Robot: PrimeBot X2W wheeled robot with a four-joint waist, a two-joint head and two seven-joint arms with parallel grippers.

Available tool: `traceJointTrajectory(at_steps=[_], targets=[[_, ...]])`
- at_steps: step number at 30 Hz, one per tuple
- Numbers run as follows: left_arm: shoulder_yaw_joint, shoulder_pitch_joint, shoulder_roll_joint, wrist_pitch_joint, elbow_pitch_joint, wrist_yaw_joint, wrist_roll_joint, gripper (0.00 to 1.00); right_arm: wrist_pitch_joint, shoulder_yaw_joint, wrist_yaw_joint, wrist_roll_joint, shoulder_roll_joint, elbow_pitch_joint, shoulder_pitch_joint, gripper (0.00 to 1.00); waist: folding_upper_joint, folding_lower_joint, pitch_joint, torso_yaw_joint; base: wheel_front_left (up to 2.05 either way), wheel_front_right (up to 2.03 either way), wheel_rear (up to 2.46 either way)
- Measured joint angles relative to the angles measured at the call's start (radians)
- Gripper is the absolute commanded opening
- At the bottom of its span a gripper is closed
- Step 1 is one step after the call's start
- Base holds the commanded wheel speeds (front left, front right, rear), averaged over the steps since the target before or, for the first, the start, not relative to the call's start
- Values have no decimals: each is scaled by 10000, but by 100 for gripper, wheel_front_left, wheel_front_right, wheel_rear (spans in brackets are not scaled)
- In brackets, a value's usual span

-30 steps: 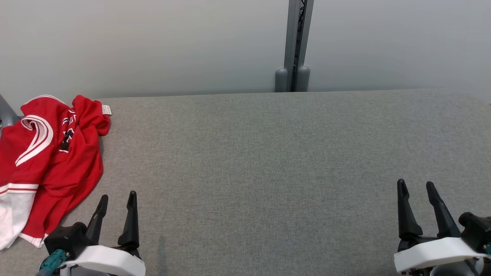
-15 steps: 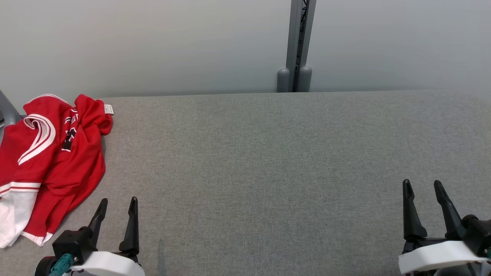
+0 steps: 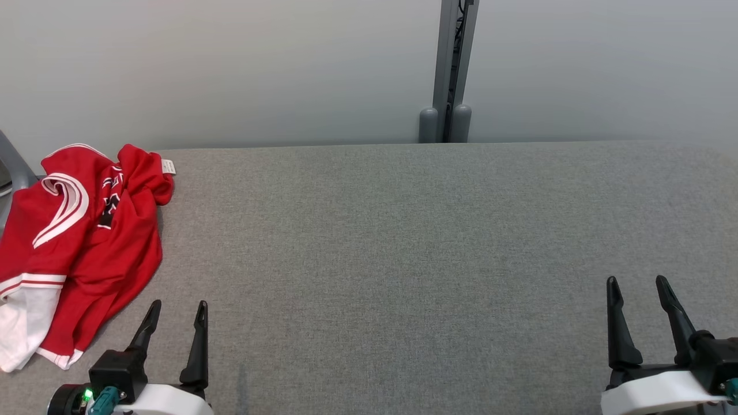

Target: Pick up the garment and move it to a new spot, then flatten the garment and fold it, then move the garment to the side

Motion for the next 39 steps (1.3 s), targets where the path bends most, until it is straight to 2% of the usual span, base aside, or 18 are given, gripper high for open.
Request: traceJointTrajectory(at_steps=[17,33,39], targets=[[109,86,-17,-318,-6,-50,1313,100,-318,50,2,-1323,-12,-119,99,100,0,0,27,-43,0,0,0],[430,105,-215,-339,102,-203,1200,100,-318,-153,2,-1041,-17,17,180,100,0,0,-8,13,0,0,0],[395,35,-278,-341,119,-276,1235,100,-320,-90,2,-1028,-23,-13,268,100,0,0,-28,417,0,0,0]])
